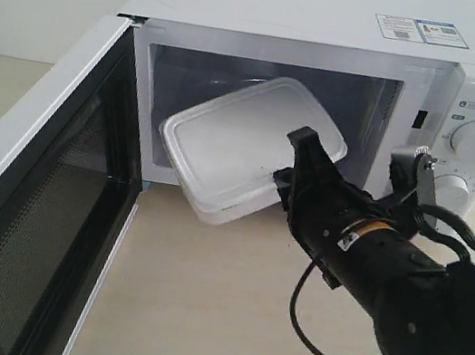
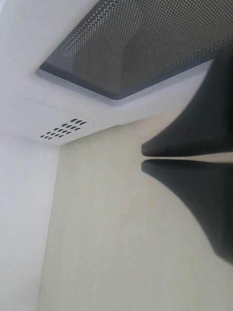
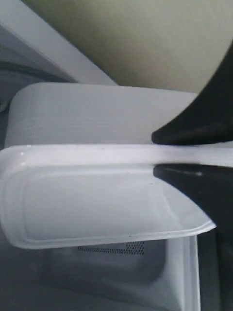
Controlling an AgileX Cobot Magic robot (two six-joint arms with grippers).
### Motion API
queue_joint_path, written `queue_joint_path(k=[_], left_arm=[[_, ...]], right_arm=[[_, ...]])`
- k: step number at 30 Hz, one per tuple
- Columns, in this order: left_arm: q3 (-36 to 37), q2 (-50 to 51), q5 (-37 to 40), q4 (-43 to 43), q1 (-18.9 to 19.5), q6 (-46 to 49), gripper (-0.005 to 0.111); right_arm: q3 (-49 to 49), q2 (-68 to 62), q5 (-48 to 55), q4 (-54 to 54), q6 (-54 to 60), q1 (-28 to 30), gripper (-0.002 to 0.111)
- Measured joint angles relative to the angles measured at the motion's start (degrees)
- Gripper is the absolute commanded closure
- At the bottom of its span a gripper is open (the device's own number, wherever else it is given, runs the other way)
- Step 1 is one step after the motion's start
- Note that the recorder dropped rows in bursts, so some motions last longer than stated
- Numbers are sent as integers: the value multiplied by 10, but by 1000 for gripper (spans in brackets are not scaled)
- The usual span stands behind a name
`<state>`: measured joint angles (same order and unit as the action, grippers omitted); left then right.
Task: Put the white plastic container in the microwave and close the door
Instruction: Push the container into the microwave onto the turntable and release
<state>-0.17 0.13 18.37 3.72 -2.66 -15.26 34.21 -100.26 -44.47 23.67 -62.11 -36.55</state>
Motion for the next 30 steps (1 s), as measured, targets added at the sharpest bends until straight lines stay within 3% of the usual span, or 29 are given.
queue_joint_path(k=[9, 30], left_arm=[[0, 0, 0, 0, 0, 0, 103], [0, 0, 0, 0, 0, 0, 103]], right_arm=[[98, -52, 16, 121, 46, 0, 109], [183, -124, 21, 131, 49, 29, 109]])
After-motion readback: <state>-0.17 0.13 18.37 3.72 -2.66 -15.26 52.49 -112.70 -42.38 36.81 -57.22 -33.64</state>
